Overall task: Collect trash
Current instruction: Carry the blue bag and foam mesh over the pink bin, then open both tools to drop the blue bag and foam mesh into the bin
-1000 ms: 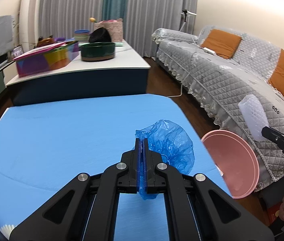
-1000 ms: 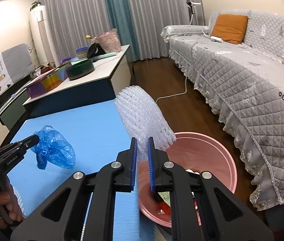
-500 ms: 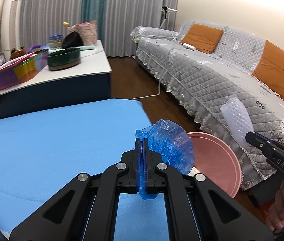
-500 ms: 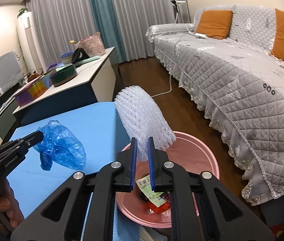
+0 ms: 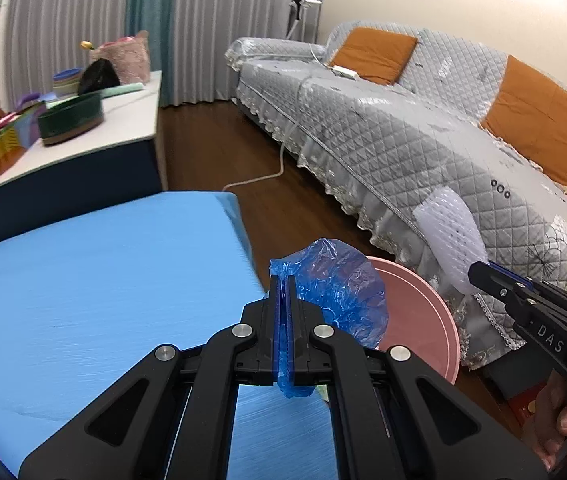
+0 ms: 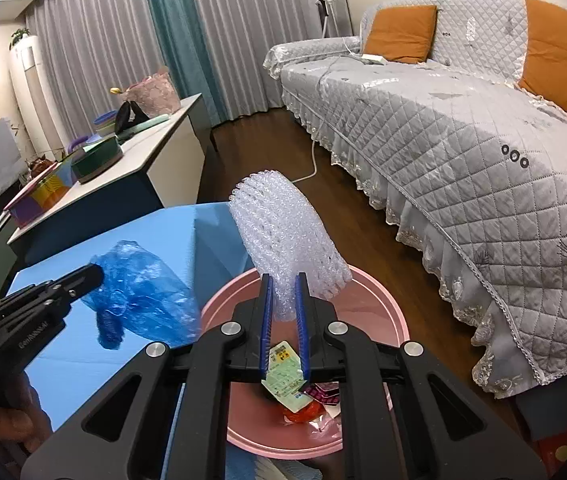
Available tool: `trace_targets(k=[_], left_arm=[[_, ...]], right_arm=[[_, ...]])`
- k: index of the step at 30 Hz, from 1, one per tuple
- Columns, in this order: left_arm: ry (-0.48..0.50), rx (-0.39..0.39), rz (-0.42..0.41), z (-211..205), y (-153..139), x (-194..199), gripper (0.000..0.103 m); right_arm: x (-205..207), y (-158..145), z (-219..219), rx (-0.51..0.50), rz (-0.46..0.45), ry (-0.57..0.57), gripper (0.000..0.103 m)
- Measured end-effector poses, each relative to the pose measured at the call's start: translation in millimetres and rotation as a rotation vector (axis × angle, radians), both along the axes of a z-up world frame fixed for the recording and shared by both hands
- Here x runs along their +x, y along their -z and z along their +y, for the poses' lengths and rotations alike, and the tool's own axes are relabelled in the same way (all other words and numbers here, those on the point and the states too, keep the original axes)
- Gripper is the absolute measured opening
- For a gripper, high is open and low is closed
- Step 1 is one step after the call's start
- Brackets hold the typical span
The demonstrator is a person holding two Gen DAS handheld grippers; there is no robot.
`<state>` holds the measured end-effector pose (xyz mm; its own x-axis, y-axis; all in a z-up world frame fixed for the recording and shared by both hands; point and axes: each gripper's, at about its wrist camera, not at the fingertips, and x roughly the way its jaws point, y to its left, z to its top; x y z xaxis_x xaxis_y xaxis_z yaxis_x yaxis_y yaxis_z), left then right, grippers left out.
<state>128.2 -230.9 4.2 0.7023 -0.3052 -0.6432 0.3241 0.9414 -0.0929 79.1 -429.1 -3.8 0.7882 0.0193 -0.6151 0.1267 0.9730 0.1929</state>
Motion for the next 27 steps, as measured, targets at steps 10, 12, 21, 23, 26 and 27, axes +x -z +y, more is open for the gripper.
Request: trace_targets(k=[10, 12, 21, 23, 26, 27], left_arm=[[0.068, 0.009, 0.046, -33.8, 17.7, 14.8, 0.002], [0.090, 0.008, 0.065, -39.4, 21.5, 18.6, 0.002], [0.112, 0.002, 0.110, -39.3, 31.8, 22.3, 0.040], [0.105, -0.001, 0.106, -34.9, 30.7, 20.9, 0.040], [0.088, -0.007, 0.094, -23.9, 25.8, 16.1, 0.041], [0.083, -0.010, 0.091, -20.2, 23.7, 15.2, 0.041]], right_arm=[[5.2, 10.8, -12.9, 0.008, 0.027, 0.022, 0.012], [5.8, 12.2, -14.5, 0.008, 0.030, 0.022, 0.013], [8.8, 15.6, -19.3, 0.015, 0.047, 0.060, 0.055], [9.2, 15.8, -18.9, 0.010, 0.050, 0.068, 0.058], [8.6, 15.3, -20.1, 0.020, 0.047, 0.082, 0.059], [8.5, 14.7, -20.7, 0.023, 0.046, 0.088, 0.059]])
